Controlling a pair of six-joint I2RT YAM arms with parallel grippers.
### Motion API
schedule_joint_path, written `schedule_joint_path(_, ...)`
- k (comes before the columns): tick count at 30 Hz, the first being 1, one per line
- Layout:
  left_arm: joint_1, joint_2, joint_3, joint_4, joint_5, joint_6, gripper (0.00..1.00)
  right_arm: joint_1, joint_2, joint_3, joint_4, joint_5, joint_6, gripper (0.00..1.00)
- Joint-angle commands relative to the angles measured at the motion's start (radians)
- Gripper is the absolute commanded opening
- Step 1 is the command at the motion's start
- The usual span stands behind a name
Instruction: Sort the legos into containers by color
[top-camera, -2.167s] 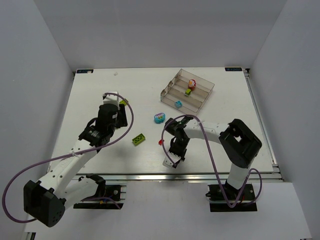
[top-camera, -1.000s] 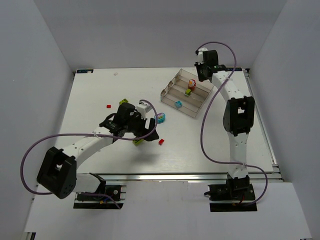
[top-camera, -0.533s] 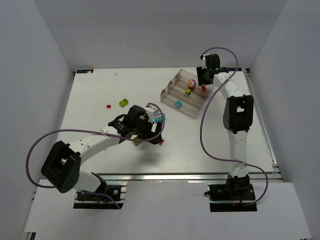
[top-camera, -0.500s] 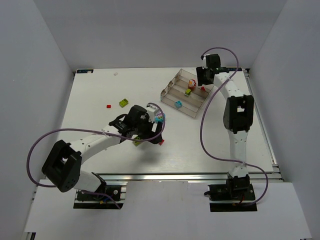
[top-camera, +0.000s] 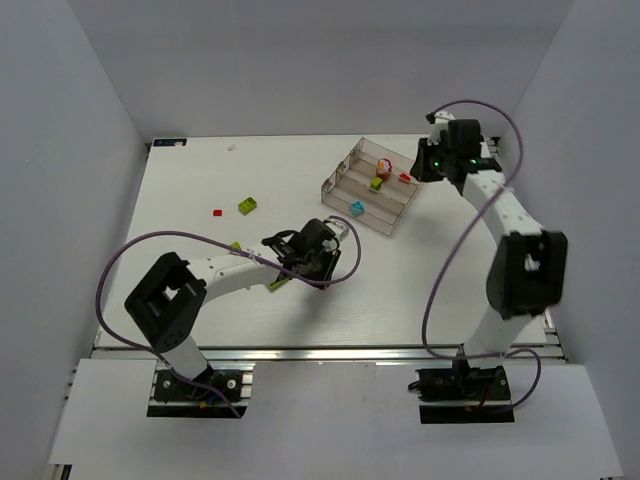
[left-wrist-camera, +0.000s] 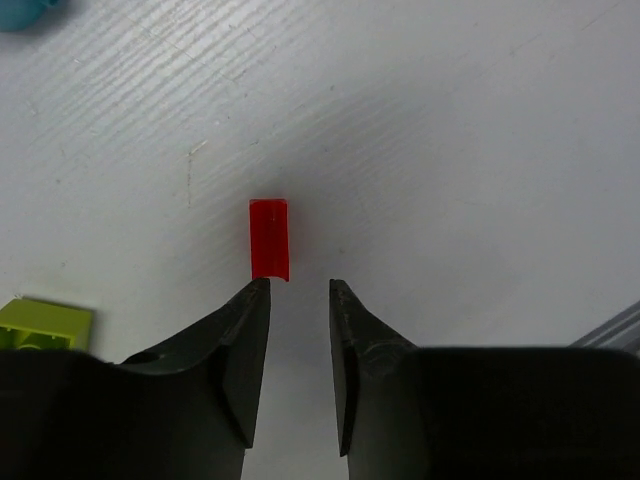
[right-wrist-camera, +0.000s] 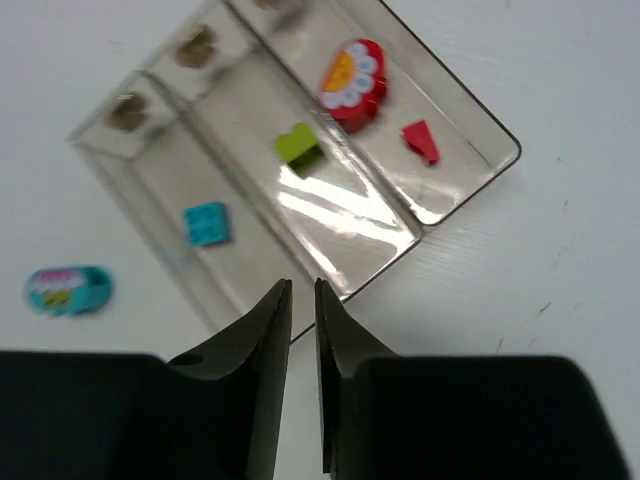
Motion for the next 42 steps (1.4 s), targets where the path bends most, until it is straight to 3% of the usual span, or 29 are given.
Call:
schedule_joint_path(1,-0.026,0.021,0.037,-0.051,-0.097,-0.007,0.4,-0.034,-0.28,-0.168,0.216,-0.303,0.059,0.21)
schedule_joint_path(4,-0.046,0.056,0.06,-0.065,-0.137,-0.008,0.43,-0.05,-0.417,-0.339,0.273,-0.42,0.076,0.28)
schedule_joint_path(10,-0.055,0.107,0.091,-0.083,-0.191,-0.008,0.59,-0.101,-0.569,-0.447,0.337,-0.517,0.095,0.33)
schedule_joint_path(14,-0.064,0.148,0.106,-0.091,-0.188,-0.004,0.59,-0.118,-0.592,-0.501,0.376,-0.555,0.119,0.34)
schedule_joint_path(17,-0.064,0.176,0.125,-0.094,-0.183,-0.002,0.48,-0.158,-0.588,-0.498,0.368,-0.589,0.129,0.34)
schedule_joint_path(20,-0.064,0.187,0.142,-0.1,-0.186,-0.002,0.29,-0.181,-0.6,-0.518,0.382,-0.627,0.144,0.33)
schedule_joint_path(21,-0.064,0.19,0.154,-0.106,-0.189,-0.001,0.18,-0.185,-0.606,-0.522,0.382,-0.635,0.144,0.32)
schedule_joint_path(24,-0.064,0.176,0.188,-0.115,-0.209,0.01,0.08,-0.205,-0.617,-0.529,0.376,-0.65,0.138,0.28)
schedule_joint_path(26,-0.053,0.171,0.258,-0.103,-0.217,0.022,0.07,-0.219,-0.638,-0.541,0.374,-0.649,0.097,0.19)
schedule_joint_path(27,-0.043,0.173,0.295,-0.094,-0.179,0.033,0.05,-0.224,-0.646,-0.547,0.376,-0.623,0.083,0.0)
schedule_joint_path(30,-0.017,0.237,0.508,-0.063,-0.128,0.042,0.0,-0.256,-0.708,-0.599,0.411,-0.51,0.061,0.0)
schedule_joint_path(32,0.0,0.369,0.755,-0.074,-0.085,0.018,0.0,-0.268,-0.727,-0.645,0.449,-0.477,0.116,0.0)
schedule_joint_path(34,0.032,0.479,0.934,-0.083,-0.021,-0.059,0.0,-0.3,-0.715,-0.636,0.443,-0.486,0.144,0.0)
schedule_joint_path(35,0.043,0.594,1.122,-0.091,-0.008,-0.086,0.0,-0.302,-0.712,-0.63,0.44,-0.486,0.165,0.0)
schedule_joint_path(37,0.08,0.7,1.287,-0.077,0.03,-0.187,0.0,-0.327,-0.719,-0.633,0.439,-0.485,0.176,0.0)
schedule_joint_path(38,0.095,0.752,1.324,0.022,0.045,-0.221,0.0,-0.339,-0.724,-0.636,0.443,-0.489,0.181,0.0)
schedule_joint_path(42,0.161,0.788,1.213,0.36,0.084,-0.421,0.0,-0.37,-0.736,-0.657,0.471,-0.546,0.215,0.0)
